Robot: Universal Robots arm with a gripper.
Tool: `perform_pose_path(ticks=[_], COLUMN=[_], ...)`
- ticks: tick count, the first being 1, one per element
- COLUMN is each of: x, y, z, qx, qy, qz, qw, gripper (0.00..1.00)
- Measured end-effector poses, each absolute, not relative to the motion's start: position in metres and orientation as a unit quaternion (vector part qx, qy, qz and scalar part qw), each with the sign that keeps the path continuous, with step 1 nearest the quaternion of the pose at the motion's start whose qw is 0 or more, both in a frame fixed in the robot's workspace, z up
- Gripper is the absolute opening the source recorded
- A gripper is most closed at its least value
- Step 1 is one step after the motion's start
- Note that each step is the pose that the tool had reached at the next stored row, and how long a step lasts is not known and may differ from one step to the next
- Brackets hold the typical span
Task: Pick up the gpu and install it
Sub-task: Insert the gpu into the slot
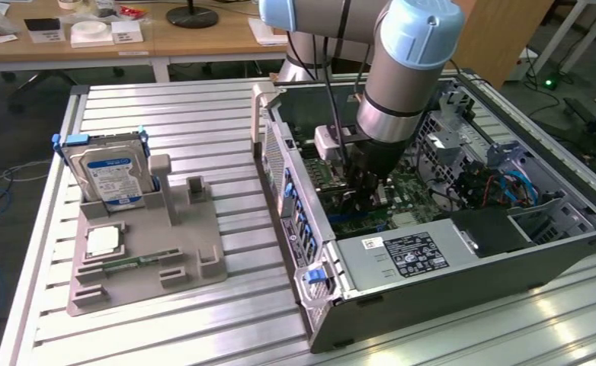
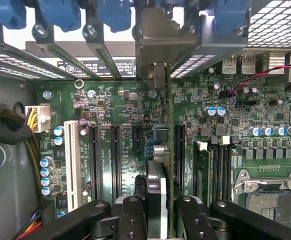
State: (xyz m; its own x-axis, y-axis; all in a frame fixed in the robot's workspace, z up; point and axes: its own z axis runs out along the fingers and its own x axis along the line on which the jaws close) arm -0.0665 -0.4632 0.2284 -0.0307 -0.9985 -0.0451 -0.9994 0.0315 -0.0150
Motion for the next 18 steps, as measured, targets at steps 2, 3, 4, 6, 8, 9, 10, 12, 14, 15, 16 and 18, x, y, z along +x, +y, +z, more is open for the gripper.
perform_pose_path(ticks=[2,3,4,6,8,9,10,12,14,15,16,18], x=[-0.0665,-0.0665,-0.0664,-0.0665,-0.0665,-0.0665,-0.0665,-0.0665,-0.0665,-0.0665,-0.0665,-0.0665], y=[-0.4632,-0.4631,-0.4629,-0.4622,-0.4621,-0.4621,-0.4620,-0.4620,-0.4620,-0.4619,-0.4619,-0.4620], z=[0.2284,0.2283,0.2283,0.2281,0.2280,0.2280,0.2280,0.2280,0.2275,0.2271,0.2266,0.2254], qx=[-0.696,-0.696,-0.696,-0.696,-0.696,-0.696,-0.696,-0.696,-0.696,-0.696,-0.696,-0.696], qy=[0.718,0.718,0.718,0.718,0.718,0.718,0.718,0.718,0.718,0.718,0.718,0.718], qz=[0.010,0.010,0.010,0.010,0.010,0.010,0.010,0.010,0.010,0.010,0.010,0.010], qw=[0.021,0.021,0.021,0.021,0.021,0.021,0.021,0.021,0.021,0.021,0.021,0.021], gripper=[0.28,0.28,0.28,0.28,0.28,0.28,0.28,0.28,0.28,0.28,0.28,0.28])
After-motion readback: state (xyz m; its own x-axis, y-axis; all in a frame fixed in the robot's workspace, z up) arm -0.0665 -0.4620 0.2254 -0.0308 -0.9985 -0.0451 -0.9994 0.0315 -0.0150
